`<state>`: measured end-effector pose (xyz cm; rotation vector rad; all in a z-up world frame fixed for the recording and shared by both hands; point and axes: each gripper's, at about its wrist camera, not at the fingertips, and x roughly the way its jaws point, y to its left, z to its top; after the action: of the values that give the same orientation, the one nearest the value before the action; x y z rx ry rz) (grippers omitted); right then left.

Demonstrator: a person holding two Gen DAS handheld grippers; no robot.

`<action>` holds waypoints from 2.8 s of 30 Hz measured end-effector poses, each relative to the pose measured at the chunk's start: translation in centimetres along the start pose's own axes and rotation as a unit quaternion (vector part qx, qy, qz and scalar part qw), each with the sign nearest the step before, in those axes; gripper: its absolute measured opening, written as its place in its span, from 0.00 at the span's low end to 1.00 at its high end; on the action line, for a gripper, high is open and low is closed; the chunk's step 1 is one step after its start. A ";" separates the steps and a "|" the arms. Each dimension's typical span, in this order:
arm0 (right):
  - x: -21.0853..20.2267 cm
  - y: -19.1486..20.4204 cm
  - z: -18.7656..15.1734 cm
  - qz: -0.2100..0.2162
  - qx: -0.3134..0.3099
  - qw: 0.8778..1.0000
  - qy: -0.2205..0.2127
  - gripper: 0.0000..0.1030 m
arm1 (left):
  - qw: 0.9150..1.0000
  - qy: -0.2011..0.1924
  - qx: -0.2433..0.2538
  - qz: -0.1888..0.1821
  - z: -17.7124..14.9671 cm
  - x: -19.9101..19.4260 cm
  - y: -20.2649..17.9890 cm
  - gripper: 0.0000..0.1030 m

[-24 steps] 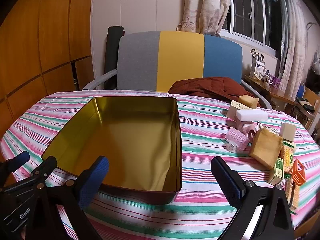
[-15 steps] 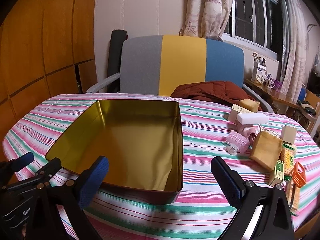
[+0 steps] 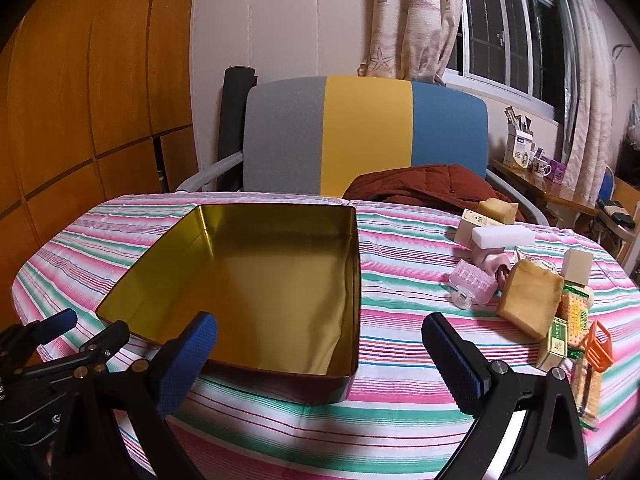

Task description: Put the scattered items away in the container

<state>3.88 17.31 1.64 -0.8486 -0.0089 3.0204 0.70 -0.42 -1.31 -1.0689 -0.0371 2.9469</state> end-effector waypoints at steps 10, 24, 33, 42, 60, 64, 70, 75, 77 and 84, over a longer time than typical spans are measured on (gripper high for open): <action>-0.6 -2.2 -0.7 -0.001 0.014 1.000 -0.005 1.00 | 0.999 0.013 0.012 -0.047 -0.3 0.2 -0.8 0.74; -3.9 -14.4 -4.4 0.033 0.076 0.996 0.015 1.00 | 0.963 -0.004 0.094 -0.253 -1.8 -1.9 -6.5 0.80; -6.9 -23.8 -6.2 -0.066 0.133 0.988 0.033 1.00 | 0.921 0.047 0.199 -0.330 -3.8 -2.3 -14.4 0.80; -5.4 -26.5 -7.8 -0.079 0.155 0.982 0.068 1.00 | 0.875 0.046 0.282 -0.390 -5.2 -3.5 -20.5 0.80; -1.6 -28.9 -9.3 -0.121 0.187 0.971 0.091 1.00 | 0.839 0.048 0.348 -0.415 -7.1 -1.6 -26.1 0.80; -1.2 -29.2 -9.5 -0.133 0.196 0.968 0.080 1.00 | 0.842 0.049 0.348 -0.409 -7.2 -0.6 -27.1 0.80; 0.5 -29.5 -10.3 -0.140 0.202 0.963 0.108 1.00 | 0.843 0.065 0.331 -0.420 -7.4 1.1 -27.7 0.82; 1.2 -28.2 -10.7 -0.175 0.159 0.965 0.114 1.00 | 0.843 0.082 0.304 -0.435 -7.2 2.0 -27.4 0.85; 1.2 -28.2 -10.6 -0.173 0.164 0.964 0.115 1.00 | 0.842 0.083 0.309 -0.434 -7.3 2.0 -27.6 0.87; 0.3 -28.7 -10.7 -0.190 0.178 0.959 0.107 0.76 | 0.844 0.072 0.316 -0.428 -7.7 1.7 -27.9 0.90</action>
<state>9.27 46.10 -7.49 -0.9941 0.3218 2.4566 4.29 27.62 -7.63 -0.8390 0.3389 1.8537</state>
